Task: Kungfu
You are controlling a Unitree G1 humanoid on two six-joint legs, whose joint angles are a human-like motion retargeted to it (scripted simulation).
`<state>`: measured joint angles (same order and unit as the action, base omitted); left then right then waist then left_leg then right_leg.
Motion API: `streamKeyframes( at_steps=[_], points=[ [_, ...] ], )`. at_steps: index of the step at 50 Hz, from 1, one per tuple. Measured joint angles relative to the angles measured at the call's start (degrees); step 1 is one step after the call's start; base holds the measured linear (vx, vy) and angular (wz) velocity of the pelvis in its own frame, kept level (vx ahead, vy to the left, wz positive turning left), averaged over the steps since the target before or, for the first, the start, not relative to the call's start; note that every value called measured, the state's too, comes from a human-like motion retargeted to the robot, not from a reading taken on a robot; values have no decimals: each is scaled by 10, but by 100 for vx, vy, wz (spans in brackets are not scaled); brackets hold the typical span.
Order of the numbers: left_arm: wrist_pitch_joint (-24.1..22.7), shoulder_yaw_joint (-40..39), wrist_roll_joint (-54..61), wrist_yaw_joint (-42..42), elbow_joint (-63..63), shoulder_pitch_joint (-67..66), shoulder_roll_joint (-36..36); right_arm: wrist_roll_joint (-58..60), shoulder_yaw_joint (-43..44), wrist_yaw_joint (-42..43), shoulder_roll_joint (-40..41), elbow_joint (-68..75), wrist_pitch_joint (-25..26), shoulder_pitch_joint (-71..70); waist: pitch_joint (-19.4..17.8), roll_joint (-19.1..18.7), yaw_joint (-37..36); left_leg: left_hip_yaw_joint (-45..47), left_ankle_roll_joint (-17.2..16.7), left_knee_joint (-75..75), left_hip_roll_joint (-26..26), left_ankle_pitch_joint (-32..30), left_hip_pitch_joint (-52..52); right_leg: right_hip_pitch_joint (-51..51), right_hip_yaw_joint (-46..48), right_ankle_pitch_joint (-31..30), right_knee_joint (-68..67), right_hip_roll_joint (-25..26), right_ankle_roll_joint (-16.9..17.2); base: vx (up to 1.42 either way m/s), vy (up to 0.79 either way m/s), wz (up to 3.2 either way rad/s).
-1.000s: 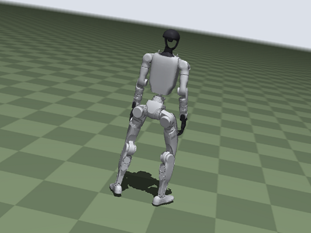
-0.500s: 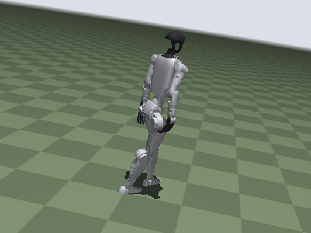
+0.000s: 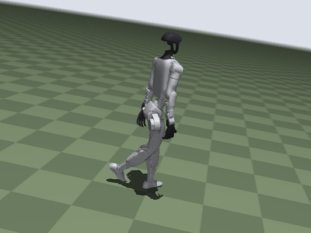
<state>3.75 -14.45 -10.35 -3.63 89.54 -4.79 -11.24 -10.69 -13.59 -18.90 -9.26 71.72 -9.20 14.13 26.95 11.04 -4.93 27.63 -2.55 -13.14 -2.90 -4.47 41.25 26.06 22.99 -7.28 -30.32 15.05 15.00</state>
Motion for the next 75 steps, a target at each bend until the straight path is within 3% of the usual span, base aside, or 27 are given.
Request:
streamKeyframes(
  at_steps=[3,5,10,13,15,17,20,23,25,28,30,32,33,35,38,40,42,45,48,50,53,57,63,67,75],
  points=[
    [-11,24,10,-44,-26,38,4,23,6,-1,-32,-21,1,-15,25,-33,-12,-1,9,14,-28,21,-8,45,72,47,-67,-98,0,70,49,-65],
    [-22,49,8,-82,-50,63,8,26,7,-5,-54,-29,13,-26,28,-61,-13,-11,17,31,-23,39,-33,59,58,59,-70,-145,0,69,54,41],
    [-52,138,-21,-143,-128,117,12,15,2,-30,-128,-61,28,-43,-47,-113,6,-69,26,52,15,57,-146,53,-83,80,-24,-214,-7,40,14,136],
    [-73,185,-64,-164,-160,160,-7,20,0,-35,-150,-76,34,-52,-68,-125,26,-124,20,47,24,62,-166,59,-118,70,47,-251,-54,26,-28,174],
    [-86,210,-107,-174,-171,189,-19,18,-2,-36,-154,-77,37,-55,-73,-123,29,-158,14,44,28,66,-175,66,-167,50,94,-262,-93,20,-30,162],
    [-97,226,-157,-173,-176,210,-26,13,-4,-41,-149,-75,43,-55,-77,-119,31,-193,8,40,32,71,-184,69,-231,-7,139,-264,-130,34,-59,164],
    [-102,231,-224,-148,-178,223,-26,10,-4,-55,-135,-72,55,-61,-86,-110,35,-244,-2,28,34,82,-193,63,-322,-110,200,-263,-155,23,-57,158],
    [-100,216,-245,-108,-172,209,-24,21,-8,-69,-119,-74,57,-81,-99,-87,41,-274,-12,7,42,97,-195,51,-333,-143,219,-289,-49,14,-69,123],
    [-99,202,-224,-83,-159,188,-28,29,-21,-76,-110,-74,55,-105,-102,-79,41,-282,-17,-8,34,106,-189,48,-343,-71,192,-281,0,11,-85,64],
    [-96,184,-159,-74,-106,160,-32,41,-44,-76,-97,-73,55,-141,-106,-90,54,-316,-30,-30,4,111,-176,30,-283,56,162,-254,-31,8,-85,87],
    [-82,167,-135,-92,-59,148,-40,53,-38,-68,-87,-75,55,-149,-96,-91,55,-336,-44,-36,-17,97,-165,17,-220,129,164,-252,-75,11,-88,111],
    [-51,146,-148,-103,-9,139,-45,58,-3,-48,-64,-64,53,-147,-54,-76,52,-341,-55,-38,-30,64,-127,39,-208,159,158,-241,-95,21,-84,150],
    [-30,142,-159,-95,15,134,-41,60,29,-40,-52,-54,52,-142,-24,-63,43,-332,-60,-39,-36,42,-98,62,-210,165,154,-237,-98,17,-88,154],
    [3,113,-152,-51,53,128,-25,65,95,-22,-29,-31,58,-146,-18,-50,30,-253,-76,-41,-71,1,-78,68,-194,171,158,-230,-105,-4,-75,132],
    [-20,66,-62,-12,78,102,-4,34,181,28,5,9,52,-162,-71,-64,42,-107,-79,-41,-106,-11,-110,10,-153,166,190,-226,-121,-21,-39,124],
    [-37,47,-4,-22,79,77,8,-28,235,57,30,44,28,-172,-92,-72,47,-90,-101,-39,-87,-4,-125,-17,-130,165,210,-217,-131,-19,-22,130],
    [-51,28,30,-34,79,58,22,-125,278,44,33,71,5,-173,-73,-73,57,-130,-124,-34,-9,-5,-91,10,-101,164,209,-246,-119,-13,-4,153],
    [-70,-14,52,-32,79,18,38,-276,313,-19,37,94,14,-143,-38,-64,45,-138,-124,-34,13,17,-76,27,-77,171,220,-235,-133,3,-35,87],
    [-70,-41,135,-34,79,-12,49,-345,350,-58,49,116,25,-123,-55,-64,27,-61,-124,-13,-19,35,-129,-7,-73,178,238,-197,-158,2,-41,16],
    [-66,-57,214,-48,79,-22,54,-373,375,-58,53,131,21,-114,-68,-74,27,-16,-107,12,-29,46,-166,-30,-61,181,247,-179,-167,1,-20,40],
    [-64,-89,348,-68,79,-30,56,-417,396,-47,55,156,12,-99,-59,-86,46,44,-70,64,-34,44,-197,-41,-38,189,251,-168,-172,7,-11,80],
    [-84,-135,533,-108,77,-12,52,-485,430,-55,67,165,12,-76,-40,-101,75,-4,-79,86,-42,21,-188,-47,-3,195,256,-158,-173,9,-8,99],
    [-101,-197,728,-174,-1,44,63,-608,495,-86,92,157,8,-61,-34,-72,48,-4,-67,87,-33,12,-186,-54,-7,190,261,-161,-174,5,-2,19],
    [-103,-211,773,-201,-45,71,66,-669,532,-89,96,153,3,-71,-21,-59,38,-2,-66,87,-30,17,-188,-57,-8,188,262,-164,-174,7,8,-1],
    [-104,-218,754,-205,-60,74,55,-714,530,-117,82,113,-8,-92,1,-82,50,19,-52,111,-23,20,-214,-65,-19,180,260,-159,-172,7,15,-20]
  ],
)
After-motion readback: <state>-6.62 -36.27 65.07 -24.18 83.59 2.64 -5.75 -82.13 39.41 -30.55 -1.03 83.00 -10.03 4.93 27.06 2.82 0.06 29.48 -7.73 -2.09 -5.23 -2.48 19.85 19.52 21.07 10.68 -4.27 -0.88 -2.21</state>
